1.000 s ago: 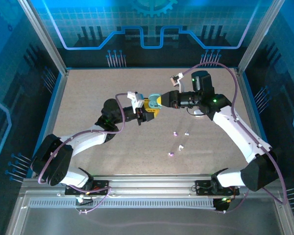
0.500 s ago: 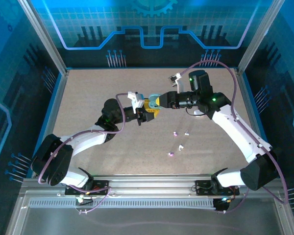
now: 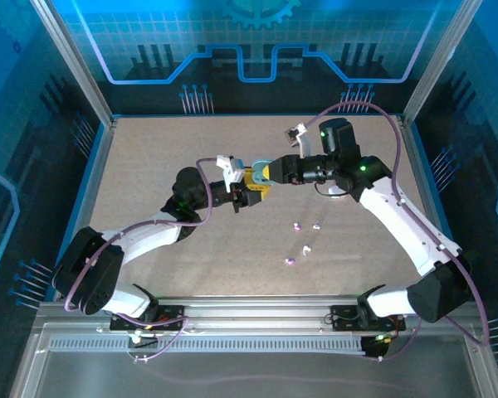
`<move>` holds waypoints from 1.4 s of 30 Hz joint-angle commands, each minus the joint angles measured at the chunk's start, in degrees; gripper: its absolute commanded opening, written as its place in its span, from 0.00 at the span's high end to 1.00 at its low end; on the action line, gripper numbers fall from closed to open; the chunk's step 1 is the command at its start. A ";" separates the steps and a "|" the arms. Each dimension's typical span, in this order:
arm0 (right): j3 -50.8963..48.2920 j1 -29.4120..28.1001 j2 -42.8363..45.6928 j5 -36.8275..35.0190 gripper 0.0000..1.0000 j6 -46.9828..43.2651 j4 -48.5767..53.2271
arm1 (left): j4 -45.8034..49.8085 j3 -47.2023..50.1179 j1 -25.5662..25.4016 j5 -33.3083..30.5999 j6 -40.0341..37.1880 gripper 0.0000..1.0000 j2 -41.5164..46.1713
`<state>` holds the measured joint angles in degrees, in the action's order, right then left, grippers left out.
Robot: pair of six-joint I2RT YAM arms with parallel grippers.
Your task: Insert the wireless bluetooth earbuds into the charging case
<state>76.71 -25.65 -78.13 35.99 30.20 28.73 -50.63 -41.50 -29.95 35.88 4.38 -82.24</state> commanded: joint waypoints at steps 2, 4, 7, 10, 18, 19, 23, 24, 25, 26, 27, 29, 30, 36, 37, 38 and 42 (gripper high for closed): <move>2.02 -1.33 0.10 -1.27 0.59 -1.76 2.01 | -3.01 -1.72 -0.49 2.00 -1.26 0.67 1.01; 2.46 -1.57 -0.26 -1.36 0.59 -2.35 2.59 | -2.92 -1.76 -0.45 2.08 -1.33 0.67 1.02; 3.22 -1.86 -0.70 -2.85 0.59 -2.86 4.00 | -2.89 -1.66 -0.45 2.17 -1.29 0.67 1.05; 3.34 -1.86 -0.63 -4.69 0.56 -3.03 4.90 | -2.81 -1.58 -0.45 2.12 -1.48 0.67 1.20; 4.15 -1.86 0.26 -6.20 0.50 -2.78 5.39 | -2.73 -1.39 -0.48 2.00 -1.59 0.68 1.29; 4.13 -1.82 0.32 -6.36 0.50 -2.77 5.38 | -2.72 -1.31 -0.37 2.00 -1.74 0.67 1.29; 3.99 -1.86 1.28 -7.13 0.49 -2.73 5.61 | -2.44 -1.21 -0.44 1.74 -2.12 0.67 1.61; 3.95 -1.77 1.55 -7.26 0.49 -2.77 5.55 | -2.28 -1.18 -0.40 1.65 -2.18 0.68 1.56; 3.97 -1.76 1.73 -7.27 0.49 -2.80 5.54 | -2.25 -1.13 -0.46 1.64 -2.25 0.68 1.55; 4.09 -1.74 1.86 -7.37 0.49 -2.94 5.83 | -2.15 -1.15 -0.46 1.54 -2.27 0.68 1.60; 4.15 -1.77 2.09 -7.59 0.48 -3.03 6.06 | -2.10 -1.17 -0.45 1.56 -2.36 0.68 1.56; 3.98 -1.68 2.47 -7.51 0.48 -3.03 6.07 | -1.86 -1.18 -0.41 1.48 -2.53 0.68 1.63; 3.89 -1.60 2.78 -7.47 0.47 -3.03 6.08 | -1.84 -1.13 -0.45 1.43 -2.53 0.68 1.55; 2.54 -0.56 5.46 -8.59 0.47 -2.43 4.96 | -1.84 -0.84 -0.37 0.10 -3.02 0.68 1.84; 2.04 -0.09 6.69 -8.95 0.46 -2.27 4.40 | -1.84 -0.75 -0.39 -0.22 -3.11 0.68 1.82; 1.24 0.43 8.03 -10.06 0.47 -2.20 3.78 | -1.85 -0.66 -0.47 -0.44 -3.24 0.68 1.90; -2.81 4.41 13.90 -18.61 0.50 -1.36 3.26 | -2.43 0.00 -0.45 -1.95 -3.40 0.69 2.16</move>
<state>76.01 -24.08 -68.51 24.14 28.42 32.82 -50.89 -41.52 -29.98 35.31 2.61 -81.95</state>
